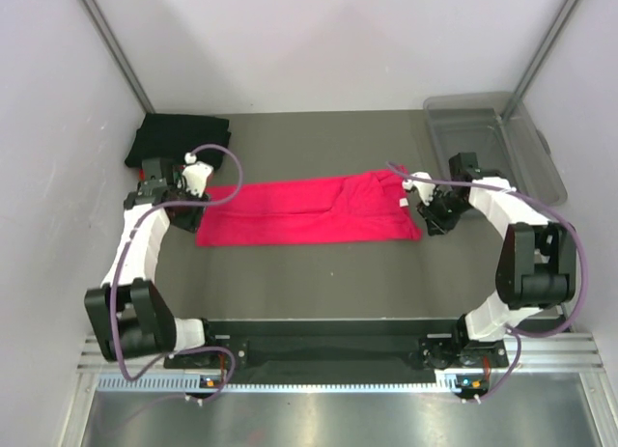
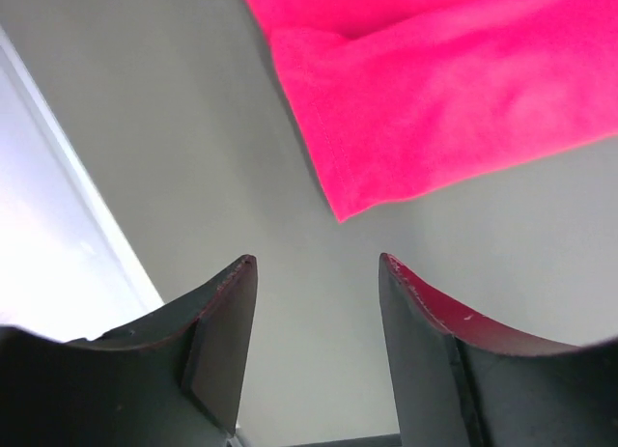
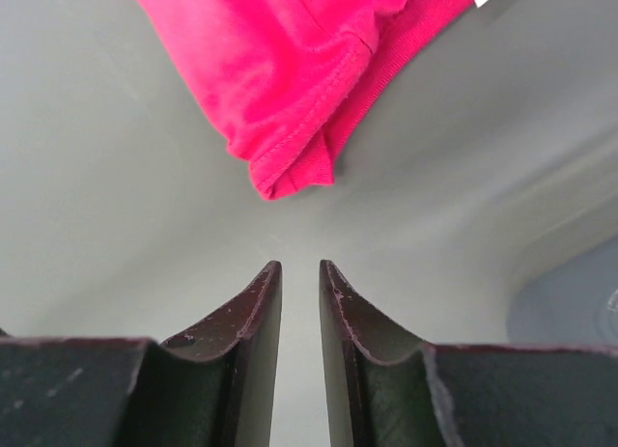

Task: Fold and stack the t-shirts
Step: Fold the tshirt

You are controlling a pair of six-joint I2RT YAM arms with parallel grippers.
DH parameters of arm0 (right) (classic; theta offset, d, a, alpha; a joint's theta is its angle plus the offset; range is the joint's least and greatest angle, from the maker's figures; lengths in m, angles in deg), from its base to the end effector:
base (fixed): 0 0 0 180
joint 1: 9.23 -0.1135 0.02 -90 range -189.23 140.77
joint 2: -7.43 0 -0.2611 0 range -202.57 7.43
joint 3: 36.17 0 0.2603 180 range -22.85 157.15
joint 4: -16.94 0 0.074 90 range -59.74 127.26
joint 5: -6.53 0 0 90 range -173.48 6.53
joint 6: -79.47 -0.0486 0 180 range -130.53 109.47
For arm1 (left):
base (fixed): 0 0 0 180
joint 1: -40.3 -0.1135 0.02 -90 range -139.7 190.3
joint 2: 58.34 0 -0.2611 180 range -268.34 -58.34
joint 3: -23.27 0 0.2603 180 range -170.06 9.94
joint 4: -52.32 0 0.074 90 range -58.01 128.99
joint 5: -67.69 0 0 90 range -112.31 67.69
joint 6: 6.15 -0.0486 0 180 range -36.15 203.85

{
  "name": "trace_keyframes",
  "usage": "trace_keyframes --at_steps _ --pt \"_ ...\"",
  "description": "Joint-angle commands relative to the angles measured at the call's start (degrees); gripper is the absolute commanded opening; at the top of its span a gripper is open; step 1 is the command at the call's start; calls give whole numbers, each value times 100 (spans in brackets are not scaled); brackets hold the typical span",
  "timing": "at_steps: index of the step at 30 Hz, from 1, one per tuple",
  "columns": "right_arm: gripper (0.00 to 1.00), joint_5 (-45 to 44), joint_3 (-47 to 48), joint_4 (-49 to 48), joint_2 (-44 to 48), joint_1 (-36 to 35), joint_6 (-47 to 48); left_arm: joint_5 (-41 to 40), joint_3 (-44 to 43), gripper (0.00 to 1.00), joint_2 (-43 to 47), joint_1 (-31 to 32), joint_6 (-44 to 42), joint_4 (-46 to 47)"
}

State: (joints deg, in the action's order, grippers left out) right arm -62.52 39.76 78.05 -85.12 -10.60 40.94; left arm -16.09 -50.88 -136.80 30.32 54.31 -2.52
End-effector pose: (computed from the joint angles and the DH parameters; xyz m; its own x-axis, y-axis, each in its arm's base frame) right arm 0.3059 0.0247 0.1832 -0.5316 -0.7435 -0.4057 -0.8254 0.5622 0.0514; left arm 0.2866 0.0451 0.2448 -0.7936 0.3580 -0.4920 0.3146 0.9335 0.1719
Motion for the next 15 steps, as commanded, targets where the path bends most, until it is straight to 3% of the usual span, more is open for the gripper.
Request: trace_keyframes --at_steps 1,7,15 --pt "23 331 67 248 334 -57 66 607 351 59 401 48 -1306 -320" --pt "24 603 111 319 299 -180 -40 363 518 58 33 198 -2819 -744" --pt "26 709 85 213 282 -417 -277 -7 633 58 -371 531 -3032 -85"
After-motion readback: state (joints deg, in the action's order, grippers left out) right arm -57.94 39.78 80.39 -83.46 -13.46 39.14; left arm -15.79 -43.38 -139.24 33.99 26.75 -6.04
